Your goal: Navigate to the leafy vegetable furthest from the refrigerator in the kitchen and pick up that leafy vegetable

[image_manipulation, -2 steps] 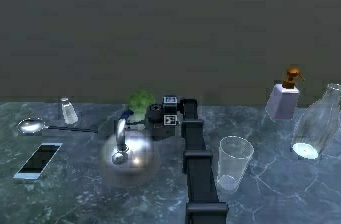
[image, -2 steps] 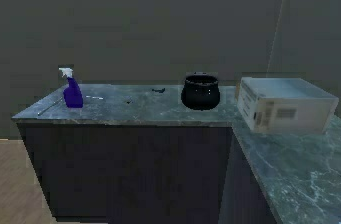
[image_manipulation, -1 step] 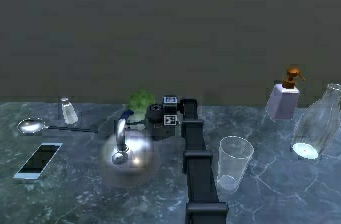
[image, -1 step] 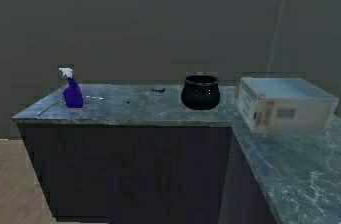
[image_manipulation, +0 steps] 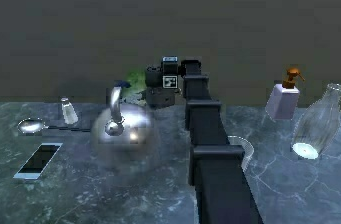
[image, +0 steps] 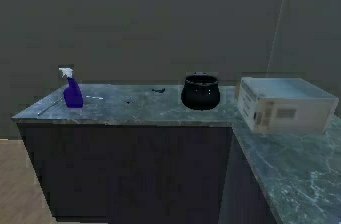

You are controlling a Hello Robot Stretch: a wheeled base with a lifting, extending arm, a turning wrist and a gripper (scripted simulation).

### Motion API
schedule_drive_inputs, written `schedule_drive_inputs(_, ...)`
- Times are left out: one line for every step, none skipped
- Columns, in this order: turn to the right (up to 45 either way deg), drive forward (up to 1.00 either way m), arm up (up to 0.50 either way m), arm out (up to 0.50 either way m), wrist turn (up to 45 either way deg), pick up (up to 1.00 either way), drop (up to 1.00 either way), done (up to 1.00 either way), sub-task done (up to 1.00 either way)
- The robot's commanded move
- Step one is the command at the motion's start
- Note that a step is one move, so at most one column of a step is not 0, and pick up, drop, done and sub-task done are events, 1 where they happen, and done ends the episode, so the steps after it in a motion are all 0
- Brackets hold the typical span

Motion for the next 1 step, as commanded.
schedule_drive_inputs(0.0, 0.00, 0.00, 0.00, 0.0, 0.00, 0.00, 1.00, 0.00)
